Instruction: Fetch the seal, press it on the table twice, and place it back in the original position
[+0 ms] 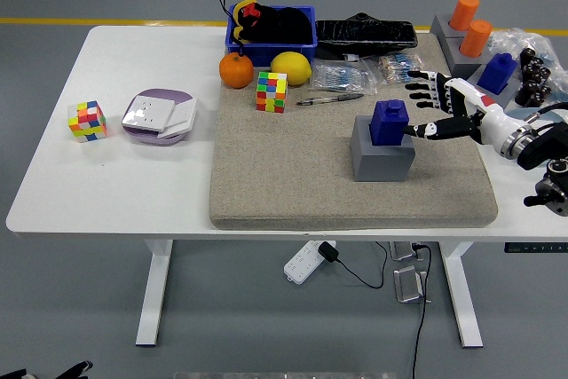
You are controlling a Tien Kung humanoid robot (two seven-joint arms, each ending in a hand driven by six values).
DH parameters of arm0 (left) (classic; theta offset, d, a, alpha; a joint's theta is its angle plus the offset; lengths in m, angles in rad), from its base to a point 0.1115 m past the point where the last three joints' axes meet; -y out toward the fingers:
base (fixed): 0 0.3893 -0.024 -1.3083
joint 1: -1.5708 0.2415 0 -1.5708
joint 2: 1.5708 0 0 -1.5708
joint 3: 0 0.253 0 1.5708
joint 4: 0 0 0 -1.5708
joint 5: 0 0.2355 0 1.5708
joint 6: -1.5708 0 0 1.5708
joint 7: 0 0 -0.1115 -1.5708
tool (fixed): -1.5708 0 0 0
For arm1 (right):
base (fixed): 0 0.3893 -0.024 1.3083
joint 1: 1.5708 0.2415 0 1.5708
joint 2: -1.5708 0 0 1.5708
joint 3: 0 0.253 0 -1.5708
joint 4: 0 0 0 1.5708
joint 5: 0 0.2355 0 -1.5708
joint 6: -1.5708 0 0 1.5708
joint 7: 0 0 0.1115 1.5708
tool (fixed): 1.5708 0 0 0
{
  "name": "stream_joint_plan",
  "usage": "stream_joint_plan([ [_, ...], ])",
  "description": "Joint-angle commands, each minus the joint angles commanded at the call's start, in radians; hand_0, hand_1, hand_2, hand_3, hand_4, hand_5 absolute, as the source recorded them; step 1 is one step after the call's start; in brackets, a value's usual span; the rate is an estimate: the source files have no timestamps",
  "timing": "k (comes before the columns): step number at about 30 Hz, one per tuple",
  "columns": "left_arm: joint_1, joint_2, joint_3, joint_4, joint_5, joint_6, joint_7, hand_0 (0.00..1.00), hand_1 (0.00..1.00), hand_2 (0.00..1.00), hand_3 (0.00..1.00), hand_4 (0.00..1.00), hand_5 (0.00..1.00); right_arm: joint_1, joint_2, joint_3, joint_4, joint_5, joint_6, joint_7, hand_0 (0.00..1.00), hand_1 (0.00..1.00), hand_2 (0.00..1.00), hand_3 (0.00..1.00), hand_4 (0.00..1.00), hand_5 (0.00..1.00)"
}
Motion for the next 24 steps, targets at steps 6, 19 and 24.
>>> stream_joint_plan([
  [6, -0.001, -0.004, -0.002, 0.0, 0.004, -0.001, 0.0, 0.809, 0.785, 0.763, 0.8, 0.677, 0.435, -0.012, 0.01, -0.026, 0.019, 0.029, -0.026, 0.009, 0.864, 0.82, 0.826, 0.889, 0.97, 0.002],
  [19, 0.0, -0.007, 0.004, 0.0, 0.005, -0.003, -0.001, 0.81, 0.787, 0.763, 0.801, 0.681, 0.435, -0.012, 0.041, -0.089, 0.01, 0.07, -0.078, 0.039, 0.773, 0.717, 0.735, 0.799, 0.825, 0.002],
  [24, -0.002, -0.009, 0.009, 0.0, 0.001, -0.005, -0.001, 0.81, 0.787, 0.763, 0.801, 0.681, 0.435, 0.0, 0.044, -0.115, -0.012, 0.078, -0.103, 0.053, 0.773, 0.717, 0.735, 0.799, 0.825, 0.002],
])
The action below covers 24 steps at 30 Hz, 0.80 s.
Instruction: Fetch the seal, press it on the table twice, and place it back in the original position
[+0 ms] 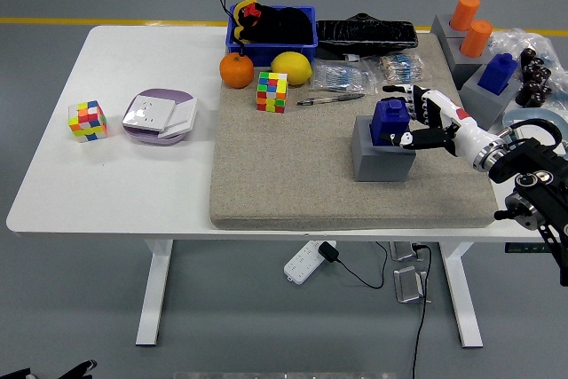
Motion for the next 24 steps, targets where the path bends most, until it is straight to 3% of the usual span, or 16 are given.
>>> stream_joint_plan([
  [1, 0.0, 0.0, 0.003, 0.0, -0.002, 0.0, 0.0, 0.811, 0.787, 0.764, 0.801, 0.682, 0.434, 0.002, 0.0, -0.003, -0.003, 0.002, -0.005, 0.002, 0.752, 0.69, 0.712, 0.774, 0.77, 0.002],
  [6, 0.001, 0.0, 0.01, 0.001, -0.009, -0.002, 0.0, 0.811, 0.787, 0.764, 0.801, 0.682, 0.434, 0.01, 0.0, -0.026, -0.017, 0.014, -0.029, 0.017, 0.752, 0.69, 0.712, 0.774, 0.77, 0.002],
  [7, 0.001, -0.001, 0.01, 0.001, -0.009, -0.002, 0.0, 0.811, 0.788, 0.763, 0.801, 0.684, 0.434, 0.011, 0.0, -0.03, -0.017, 0.015, -0.03, 0.019, 0.642, 0.546, 0.573, 0.678, 0.662, 0.002],
  [12, 0.001, -0.003, -0.001, 0.002, -0.004, -0.004, -0.001, 0.811, 0.788, 0.763, 0.801, 0.684, 0.434, 0.008, 0.0, -0.041, -0.016, 0.02, -0.03, 0.021, 0.642, 0.546, 0.573, 0.678, 0.662, 0.002],
  [13, 0.001, -0.004, -0.003, 0.002, -0.004, -0.005, -0.002, 0.811, 0.788, 0.764, 0.801, 0.685, 0.434, 0.007, 0.0, -0.042, -0.015, 0.021, -0.03, 0.022, 0.56, 0.461, 0.475, 0.529, 0.63, 0.002],
  [18, 0.0, -0.006, -0.006, 0.002, -0.003, -0.007, -0.003, 0.811, 0.788, 0.764, 0.801, 0.685, 0.434, 0.003, -0.001, -0.051, -0.007, 0.031, -0.035, 0.031, 0.56, 0.461, 0.475, 0.529, 0.63, 0.002],
  [19, -0.001, -0.006, -0.006, 0.002, -0.003, -0.008, -0.003, 0.811, 0.788, 0.765, 0.8, 0.686, 0.434, 0.003, -0.001, -0.051, -0.005, 0.034, -0.038, 0.034, 0.522, 0.418, 0.418, 0.395, 0.596, 0.002],
  [24, -0.002, -0.006, -0.003, 0.002, -0.006, -0.009, -0.004, 0.811, 0.788, 0.765, 0.8, 0.686, 0.434, 0.006, -0.003, -0.053, 0.003, 0.055, -0.058, 0.06, 0.522, 0.418, 0.418, 0.395, 0.596, 0.002],
])
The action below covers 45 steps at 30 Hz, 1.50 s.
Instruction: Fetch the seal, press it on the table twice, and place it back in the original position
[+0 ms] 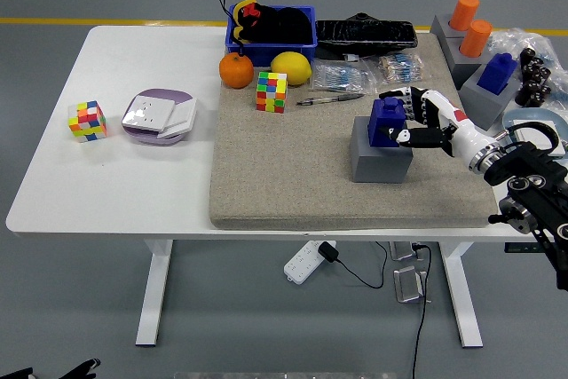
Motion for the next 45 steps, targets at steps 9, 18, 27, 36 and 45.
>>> stream_joint_plan([
  [9, 0.002, 0.0, 0.003, 0.0, -0.004, -0.001, -0.001, 0.812, 0.789, 0.766, 0.801, 0.69, 0.434, 0.007, -0.036, 0.055, 0.098, 0.003, -0.026, 0.019, 0.509, 0.402, 0.399, 0.369, 0.604, 0.002],
  [18, 0.001, 0.0, -0.003, 0.0, -0.002, -0.001, -0.003, 0.813, 0.79, 0.766, 0.803, 0.692, 0.433, -0.028, -0.084, 0.155, 0.15, -0.06, -0.025, 0.013, 0.507, 0.401, 0.399, 0.367, 0.605, 0.002],
  [27, 0.002, -0.003, 0.001, 0.0, -0.007, -0.004, -0.003, 0.813, 0.789, 0.767, 0.803, 0.694, 0.43, -0.106, -0.107, 0.204, 0.082, -0.085, -0.038, 0.026, 0.506, 0.397, 0.393, 0.358, 0.612, 0.002],
  [36, 0.003, -0.004, 0.0, -0.001, 0.0, -0.003, -0.002, 0.813, 0.789, 0.768, 0.802, 0.695, 0.429, -0.157, -0.083, 0.204, 0.003, -0.104, -0.049, 0.046, 0.503, 0.396, 0.392, 0.356, 0.613, 0.002],
  [45, 0.006, -0.005, 0.009, -0.001, -0.004, -0.005, -0.001, 0.813, 0.789, 0.768, 0.803, 0.697, 0.429, -0.184, -0.055, 0.179, -0.052, -0.106, -0.059, 0.056, 0.499, 0.391, 0.386, 0.349, 0.614, 0.002],
])
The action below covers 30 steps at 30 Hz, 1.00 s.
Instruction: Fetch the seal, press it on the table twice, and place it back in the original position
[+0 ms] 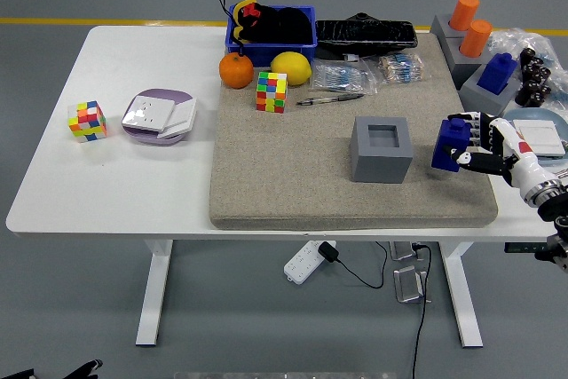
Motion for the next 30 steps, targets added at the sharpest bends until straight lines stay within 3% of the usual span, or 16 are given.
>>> stream_joint_plan([
  [18, 0.002, -0.004, -0.006, 0.0, 0.006, -0.001, 0.0, 0.813, 0.789, 0.767, 0.803, 0.698, 0.423, -0.022, 0.016, -0.033, -0.049, 0.003, -0.004, 0.002, 0.496, 0.386, 0.382, 0.345, 0.613, 0.002],
  [30, 0.001, -0.002, -0.012, 0.0, 0.006, 0.001, -0.002, 0.813, 0.789, 0.767, 0.804, 0.698, 0.423, 0.009, -0.018, 0.001, 0.101, 0.009, 0.005, -0.015, 0.492, 0.383, 0.378, 0.339, 0.61, 0.002],
])
